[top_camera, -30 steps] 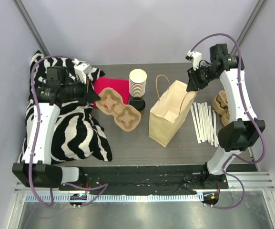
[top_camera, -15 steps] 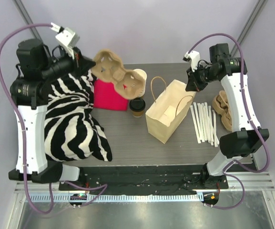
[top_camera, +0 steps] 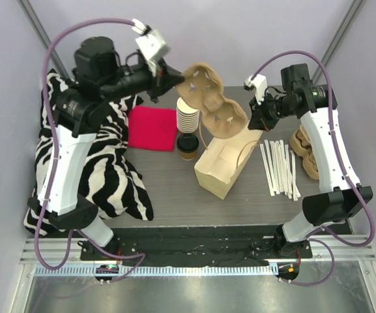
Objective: Pack the takeout coffee
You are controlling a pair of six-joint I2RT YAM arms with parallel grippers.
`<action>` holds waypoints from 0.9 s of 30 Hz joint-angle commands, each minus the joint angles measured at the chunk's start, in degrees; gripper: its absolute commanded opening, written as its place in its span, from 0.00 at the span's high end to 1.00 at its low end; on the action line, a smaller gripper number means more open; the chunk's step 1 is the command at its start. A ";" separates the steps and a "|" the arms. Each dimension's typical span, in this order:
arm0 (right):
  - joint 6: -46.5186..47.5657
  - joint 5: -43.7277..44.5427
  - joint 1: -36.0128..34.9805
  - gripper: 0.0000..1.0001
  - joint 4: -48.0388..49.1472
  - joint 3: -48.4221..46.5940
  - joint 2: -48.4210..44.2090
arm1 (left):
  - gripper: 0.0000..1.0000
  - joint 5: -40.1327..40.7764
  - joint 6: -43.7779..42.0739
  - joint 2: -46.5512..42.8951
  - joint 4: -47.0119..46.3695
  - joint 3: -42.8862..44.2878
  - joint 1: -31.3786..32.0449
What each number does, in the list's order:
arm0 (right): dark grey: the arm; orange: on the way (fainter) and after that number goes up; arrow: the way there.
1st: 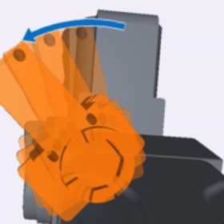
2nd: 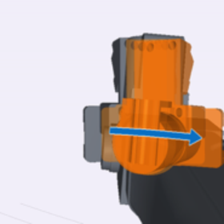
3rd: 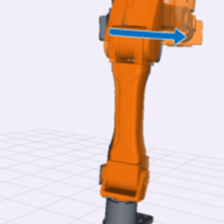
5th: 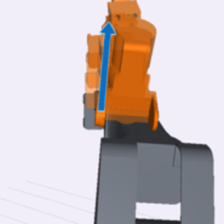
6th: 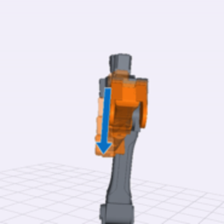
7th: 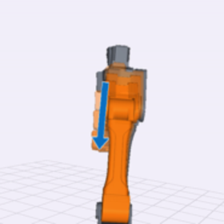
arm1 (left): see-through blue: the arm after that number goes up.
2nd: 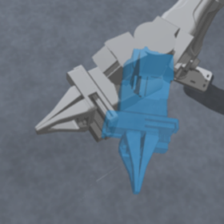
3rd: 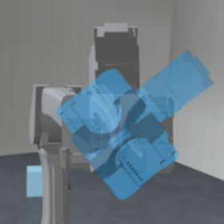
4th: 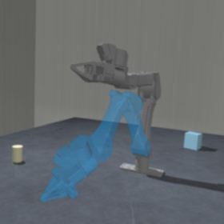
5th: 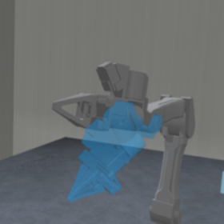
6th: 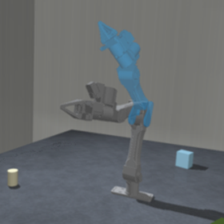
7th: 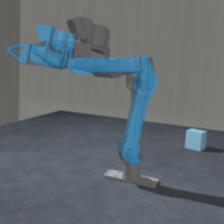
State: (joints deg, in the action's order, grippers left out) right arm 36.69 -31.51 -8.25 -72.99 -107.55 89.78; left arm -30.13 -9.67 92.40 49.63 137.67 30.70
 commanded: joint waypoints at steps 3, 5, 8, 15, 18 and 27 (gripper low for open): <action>5.58 -3.21 -1.06 0.99 -2.06 1.46 -5.31 | 1.00 18.42 -18.26 -2.49 0.12 -3.53 16.82; 7.60 -3.82 -1.24 0.99 -2.85 2.07 -6.10 | 1.00 22.63 -20.64 -2.93 -0.32 -5.20 19.30; 9.54 -6.10 -1.77 0.99 -3.48 3.13 -7.07 | 1.00 25.63 -23.81 -3.89 -0.76 -7.22 22.38; 11.56 -7.17 -3.96 0.99 -3.03 5.86 -9.71 | 1.00 30.04 -31.54 -7.93 -1.29 -15.31 27.91; 11.48 -6.82 -5.02 0.99 -3.21 5.51 -9.27 | 1.00 31.01 -34.27 -9.78 -0.94 -19.01 29.94; 9.46 -3.74 -11.17 0.99 -3.30 3.84 -8.39 | 1.00 32.50 -36.65 -8.73 5.74 -22.35 39.69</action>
State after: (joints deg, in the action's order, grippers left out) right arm 46.61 -35.99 -17.19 -76.44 -101.67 82.13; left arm 0.03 -44.36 83.31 52.34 116.29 66.89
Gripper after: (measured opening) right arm 0.033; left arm 0.025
